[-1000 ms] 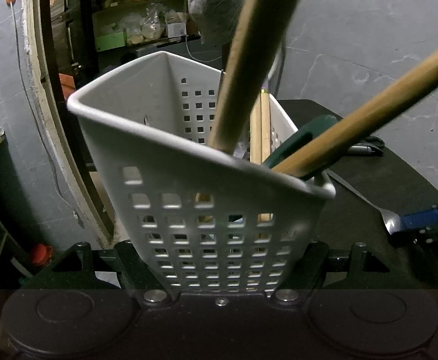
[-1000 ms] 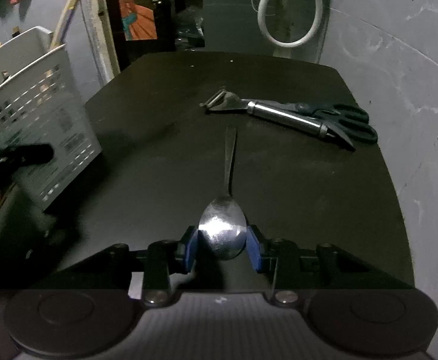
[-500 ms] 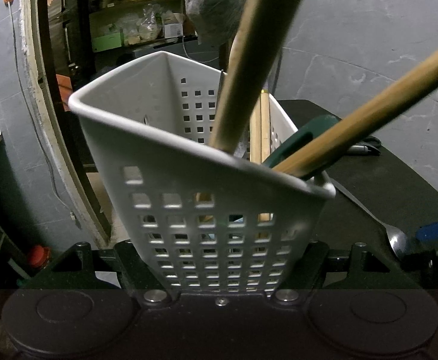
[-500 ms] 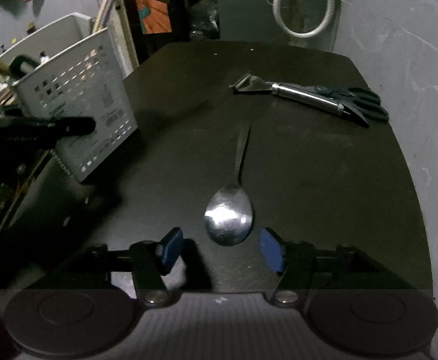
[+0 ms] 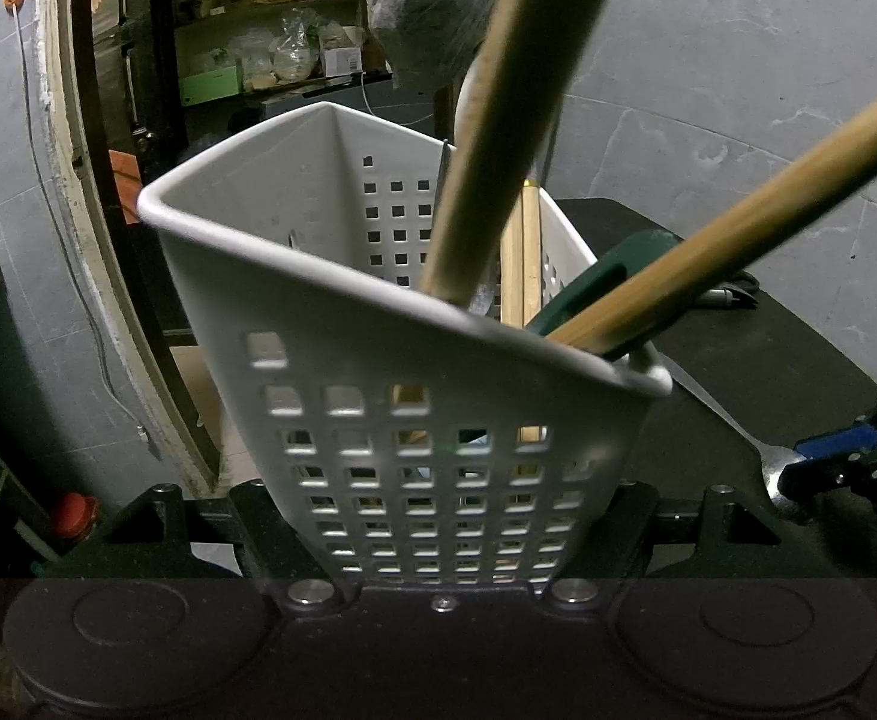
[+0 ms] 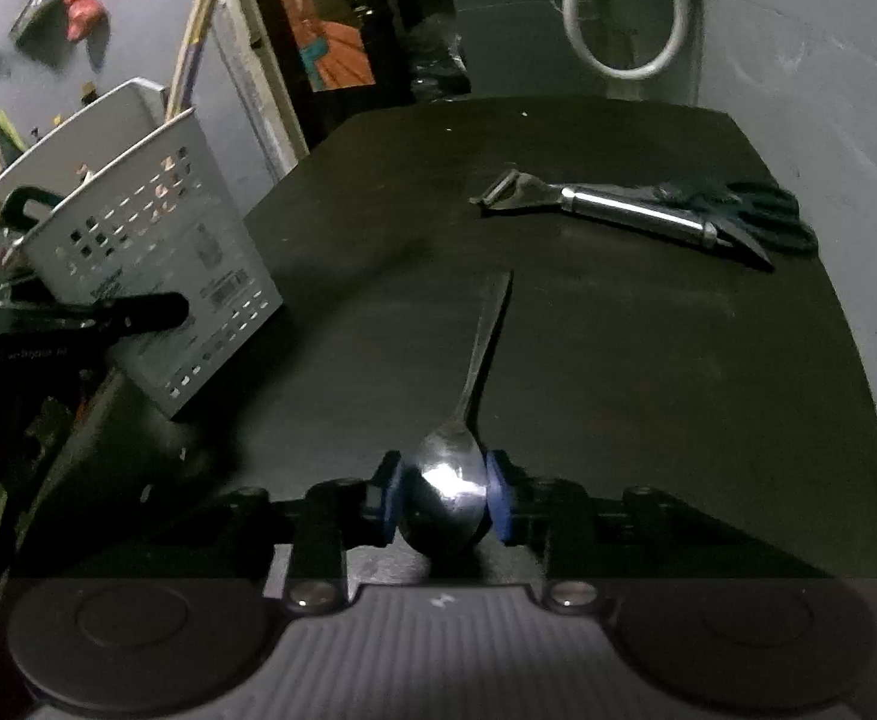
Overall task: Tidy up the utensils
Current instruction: 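Grasp the metal spoon by its bowl with the right tool, then lift the spoon with the right tool off the table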
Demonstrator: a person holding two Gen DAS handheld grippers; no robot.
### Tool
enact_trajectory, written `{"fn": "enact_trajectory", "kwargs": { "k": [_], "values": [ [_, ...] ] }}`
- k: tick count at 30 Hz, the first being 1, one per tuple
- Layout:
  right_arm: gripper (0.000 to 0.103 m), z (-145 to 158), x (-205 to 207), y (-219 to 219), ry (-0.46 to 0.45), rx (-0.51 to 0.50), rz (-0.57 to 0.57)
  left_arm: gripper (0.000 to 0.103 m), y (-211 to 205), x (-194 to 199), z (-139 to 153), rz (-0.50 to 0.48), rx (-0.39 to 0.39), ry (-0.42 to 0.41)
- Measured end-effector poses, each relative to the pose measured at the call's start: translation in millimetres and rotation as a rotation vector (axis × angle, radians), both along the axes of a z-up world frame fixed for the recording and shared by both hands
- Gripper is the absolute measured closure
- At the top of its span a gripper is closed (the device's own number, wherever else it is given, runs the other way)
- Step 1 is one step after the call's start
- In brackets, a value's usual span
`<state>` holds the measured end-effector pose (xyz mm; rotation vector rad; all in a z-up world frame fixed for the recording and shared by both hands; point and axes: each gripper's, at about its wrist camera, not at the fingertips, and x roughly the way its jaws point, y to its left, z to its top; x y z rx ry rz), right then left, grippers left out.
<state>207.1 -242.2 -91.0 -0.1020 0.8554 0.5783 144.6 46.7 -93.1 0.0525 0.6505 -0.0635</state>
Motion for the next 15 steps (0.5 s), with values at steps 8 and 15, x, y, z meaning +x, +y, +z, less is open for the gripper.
{"fn": "enact_trajectory", "kwargs": {
  "k": [8,15],
  "values": [
    [0.09,15,-19,38,-0.128,-0.204,0.094,0.027,0,0,0,-0.001,-0.006,-0.003],
    [0.1,9,-24,51,-0.115,-0.234,0.102,0.027,2,-1,0,-0.002,-0.008,-0.003]
  ]
}}
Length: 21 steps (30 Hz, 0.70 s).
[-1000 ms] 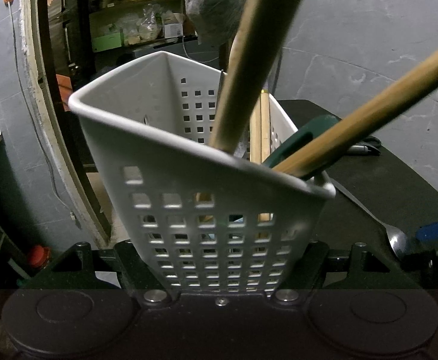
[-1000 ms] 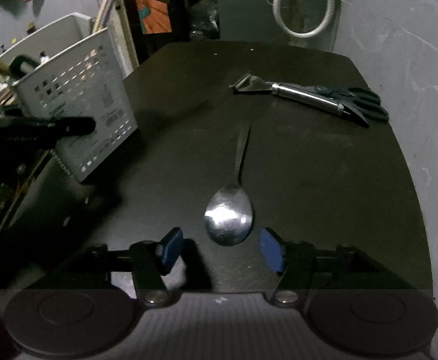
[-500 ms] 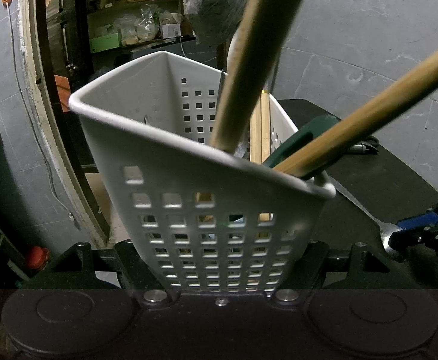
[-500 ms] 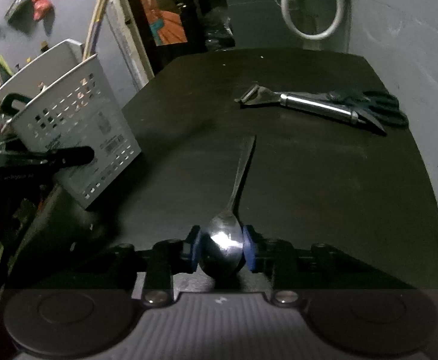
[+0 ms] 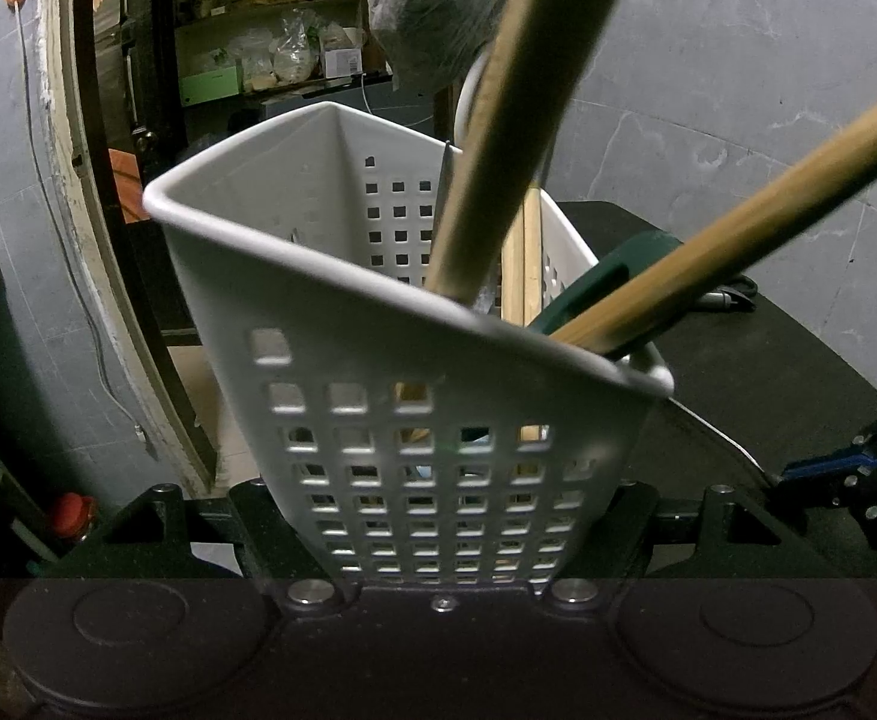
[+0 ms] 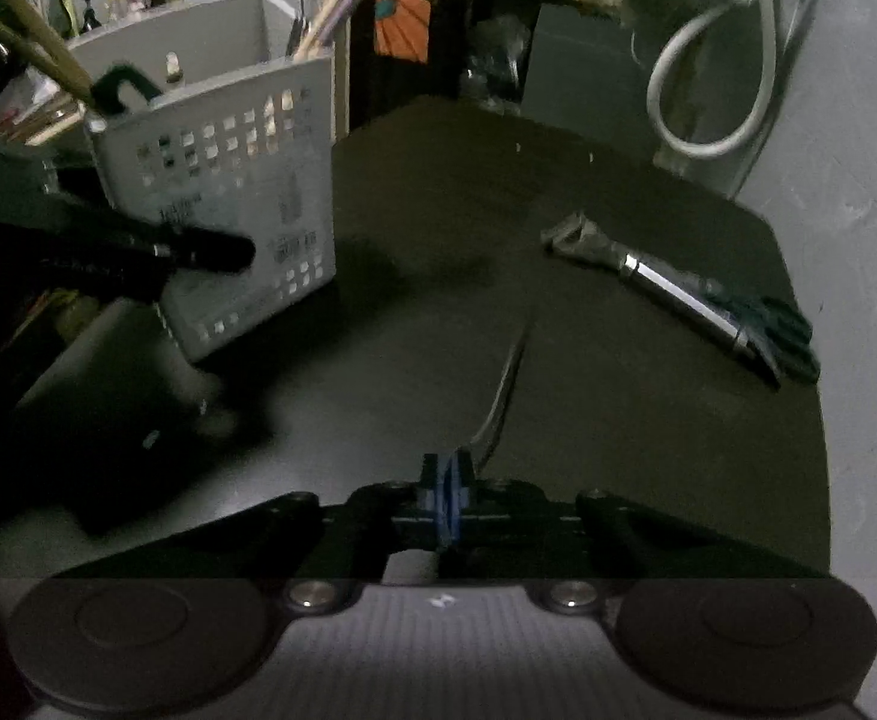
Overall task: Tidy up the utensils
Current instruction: 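Lift the spoon with the right tool off the table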
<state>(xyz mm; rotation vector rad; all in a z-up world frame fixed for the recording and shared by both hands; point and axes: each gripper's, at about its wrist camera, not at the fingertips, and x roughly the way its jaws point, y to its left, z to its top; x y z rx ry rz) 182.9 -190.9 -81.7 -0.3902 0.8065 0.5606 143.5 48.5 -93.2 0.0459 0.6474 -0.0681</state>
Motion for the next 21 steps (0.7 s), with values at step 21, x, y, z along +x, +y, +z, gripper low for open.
{"fn": "enact_trajectory", "kwargs": {
  "k": [21],
  "values": [
    [0.1,3,19,-79,0.07,0.326,-0.388,0.027,1,-1,0,0.002,0.001,0.0]
  ]
}}
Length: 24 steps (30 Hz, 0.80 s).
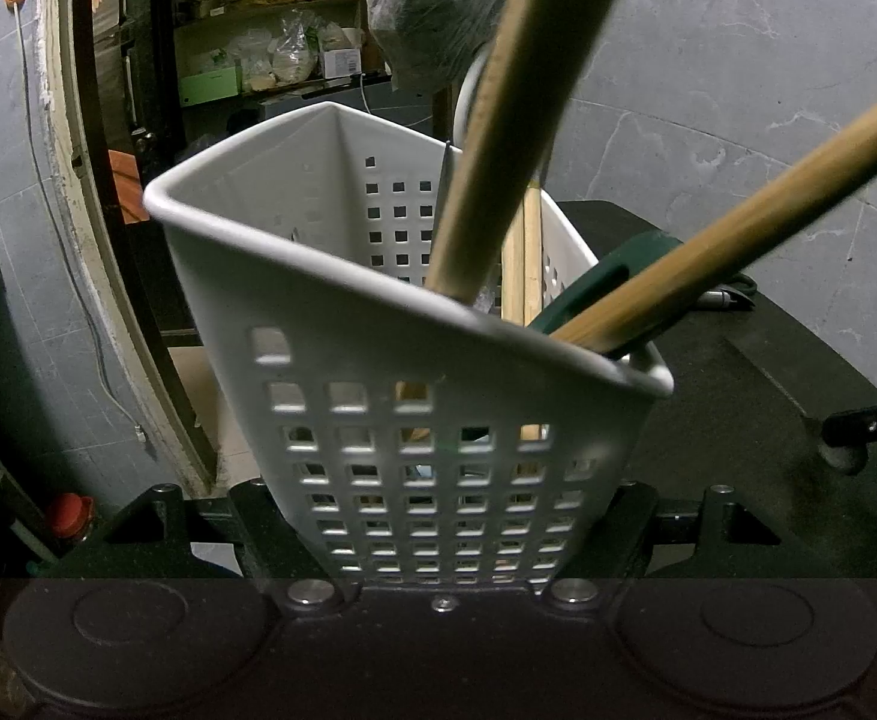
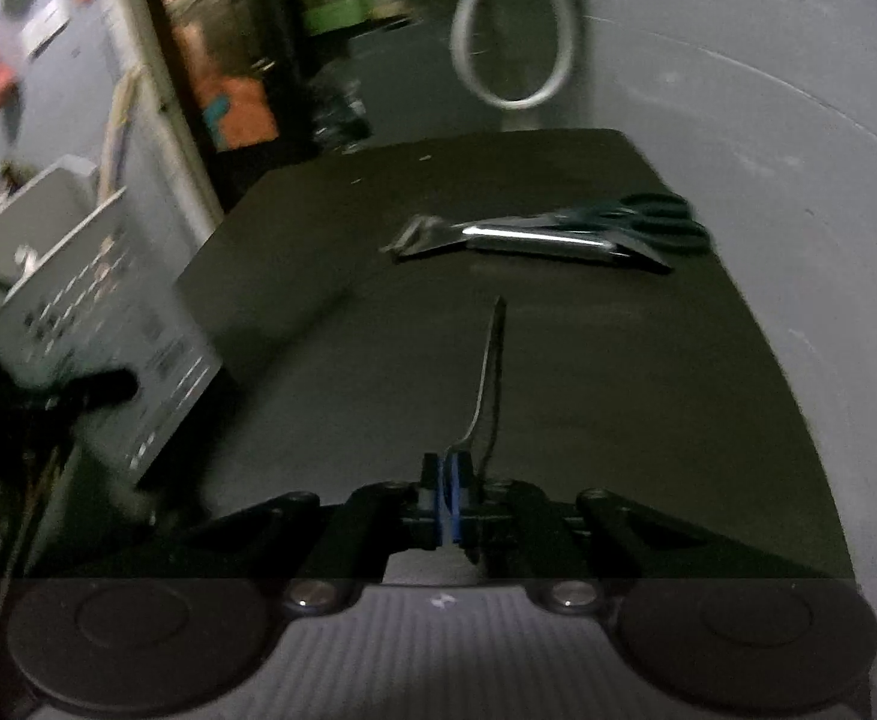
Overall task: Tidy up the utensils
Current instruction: 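Lift the spoon with the right tool off the table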
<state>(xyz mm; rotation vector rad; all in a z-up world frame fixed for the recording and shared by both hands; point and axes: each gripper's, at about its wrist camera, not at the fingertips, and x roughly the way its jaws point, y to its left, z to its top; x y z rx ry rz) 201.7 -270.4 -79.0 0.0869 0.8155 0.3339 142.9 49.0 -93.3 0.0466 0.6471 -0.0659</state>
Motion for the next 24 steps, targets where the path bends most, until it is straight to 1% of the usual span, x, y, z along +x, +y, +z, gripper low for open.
{"fn": "enact_trajectory", "kwargs": {
  "k": [4,9,16,24],
  "values": [
    [0.101,-4,3,-18,0.026,0.051,-0.075,0.027,0,0,0,0.002,0.002,0.0],
    [0.1,-6,4,-24,0.026,0.058,-0.08,0.027,-2,-1,0,0.005,0.005,0.002],
    [0.1,-9,-1,-34,0.033,0.103,-0.142,0.027,-5,-1,1,0.012,0.007,0.002],
    [0.096,-15,-2,-44,0.053,0.134,-0.183,0.027,-5,-2,1,0.014,0.008,0.002]
  ]
}}
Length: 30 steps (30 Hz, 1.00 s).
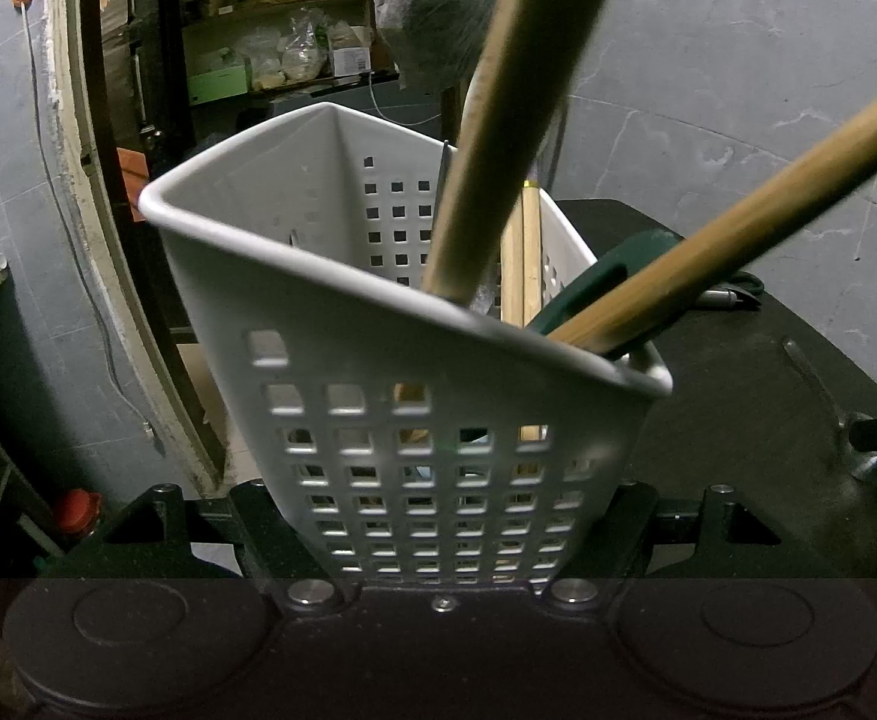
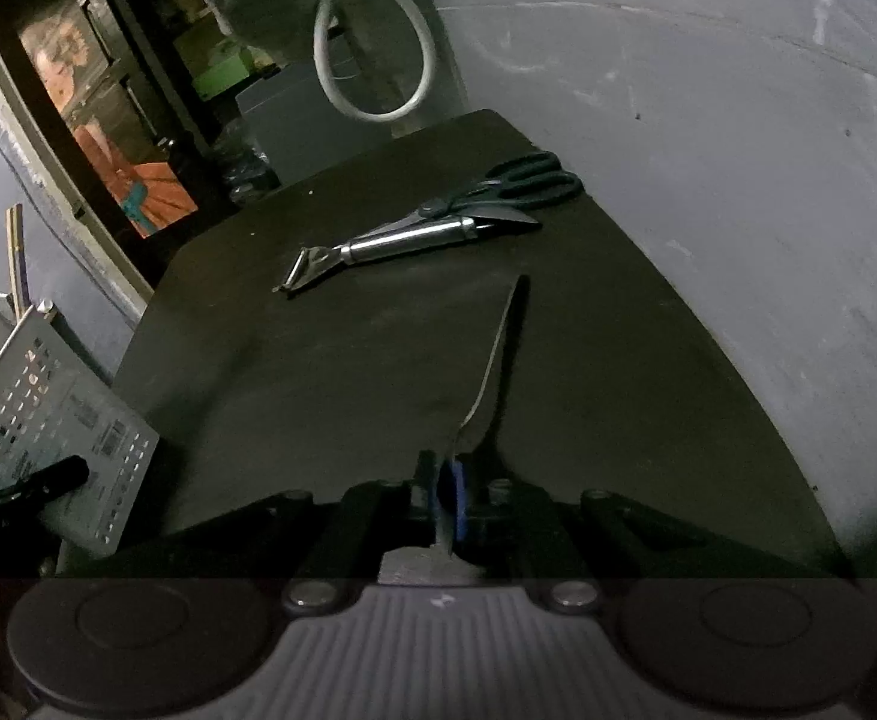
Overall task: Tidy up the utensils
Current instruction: 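Lift the spoon with the right tool off the table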
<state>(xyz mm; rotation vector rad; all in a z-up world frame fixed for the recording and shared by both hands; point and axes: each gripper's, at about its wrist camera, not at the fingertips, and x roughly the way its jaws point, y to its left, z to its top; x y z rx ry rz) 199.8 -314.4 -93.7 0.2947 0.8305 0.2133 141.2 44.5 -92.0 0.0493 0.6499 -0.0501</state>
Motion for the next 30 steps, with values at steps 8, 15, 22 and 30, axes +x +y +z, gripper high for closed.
{"fn": "enact_trajectory", "kwargs": {
  "k": [8,15,22,30],
  "values": [
    [0.099,-6,4,12,0.028,-0.044,0.039,0.027,-1,-1,1,0.001,0.003,0.0],
    [0.099,7,-3,18,0.054,0.043,0.041,0.027,0,-1,1,-0.003,-0.001,-0.002],
    [0.1,52,-14,22,0.069,0.318,0.073,0.026,5,-1,1,-0.008,-0.011,-0.006],
    [0.1,112,-19,37,0.023,0.488,0.139,0.026,8,-1,-2,-0.01,-0.017,-0.011]
  ]
}}
